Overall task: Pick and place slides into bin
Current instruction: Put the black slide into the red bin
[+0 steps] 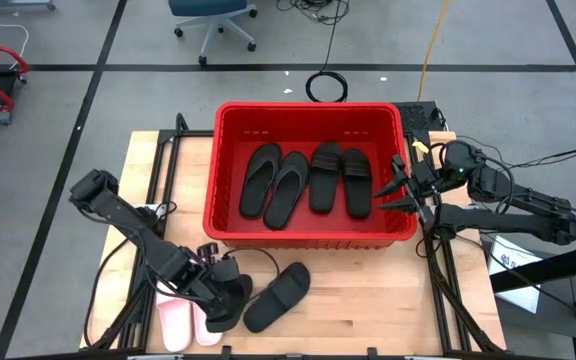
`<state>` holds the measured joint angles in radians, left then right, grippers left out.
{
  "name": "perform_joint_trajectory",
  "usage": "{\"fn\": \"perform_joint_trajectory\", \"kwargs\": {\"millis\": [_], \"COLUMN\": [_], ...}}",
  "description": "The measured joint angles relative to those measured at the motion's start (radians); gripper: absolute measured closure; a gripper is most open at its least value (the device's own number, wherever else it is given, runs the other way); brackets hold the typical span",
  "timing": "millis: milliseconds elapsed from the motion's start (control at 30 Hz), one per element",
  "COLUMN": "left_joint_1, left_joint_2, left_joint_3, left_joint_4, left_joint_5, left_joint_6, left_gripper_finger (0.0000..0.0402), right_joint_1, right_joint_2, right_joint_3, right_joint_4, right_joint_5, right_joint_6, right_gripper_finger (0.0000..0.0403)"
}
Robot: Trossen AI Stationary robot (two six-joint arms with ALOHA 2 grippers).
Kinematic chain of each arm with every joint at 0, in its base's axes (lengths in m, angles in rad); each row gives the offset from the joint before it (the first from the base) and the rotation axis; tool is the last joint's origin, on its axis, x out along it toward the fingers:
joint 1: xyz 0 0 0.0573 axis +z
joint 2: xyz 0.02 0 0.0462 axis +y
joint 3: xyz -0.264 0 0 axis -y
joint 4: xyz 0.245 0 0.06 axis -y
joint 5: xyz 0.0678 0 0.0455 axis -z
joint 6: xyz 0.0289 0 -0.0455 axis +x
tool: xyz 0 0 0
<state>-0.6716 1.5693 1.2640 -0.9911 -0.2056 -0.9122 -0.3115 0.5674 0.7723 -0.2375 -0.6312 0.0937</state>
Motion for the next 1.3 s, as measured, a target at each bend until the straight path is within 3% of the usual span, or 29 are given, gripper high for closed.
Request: {"fn": "perform_joint_trajectory", "kwargs": {"millis": [333,633,800,1033,1300], "left_joint_1": [0.0,0.014,0.048,0.128,0.358], "left_joint_2": [-0.007,-0.007,-0.007,-0.007,-0.007], "left_joint_3": [0.014,0.248,0.435,0.652,0.72], "left_joint_4": [-0.003,-0.01,-0.067,-0.155,-0.274], "left_joint_5": [0.117,0.086,-0.028,-0.275,-0.468], "left_joint_6": [0.016,0.116,0.186,0.488,0.727], "left_gripper_finger": [0.0401,0.0401,0.0401,0.0401,0.0401], "right_joint_1": [0.0,0.0,0.0,0.0,0.0], "right_joint_2": [0.0,0.0,0.0,0.0,0.001], "right_joint_3": [0.0,0.0,0.0,0.0,0.0], "right_joint_4": [0.0,0.0,0.0,0.0,0.0], "right_joint_5": [0.0,0.0,0.0,0.0,0.0], "right_joint_6": [0.0,0.0,0.0,0.0,-0.001], "right_gripper_finger": [0.0273,0.0273,0.0273,0.0273,0.0273]}}
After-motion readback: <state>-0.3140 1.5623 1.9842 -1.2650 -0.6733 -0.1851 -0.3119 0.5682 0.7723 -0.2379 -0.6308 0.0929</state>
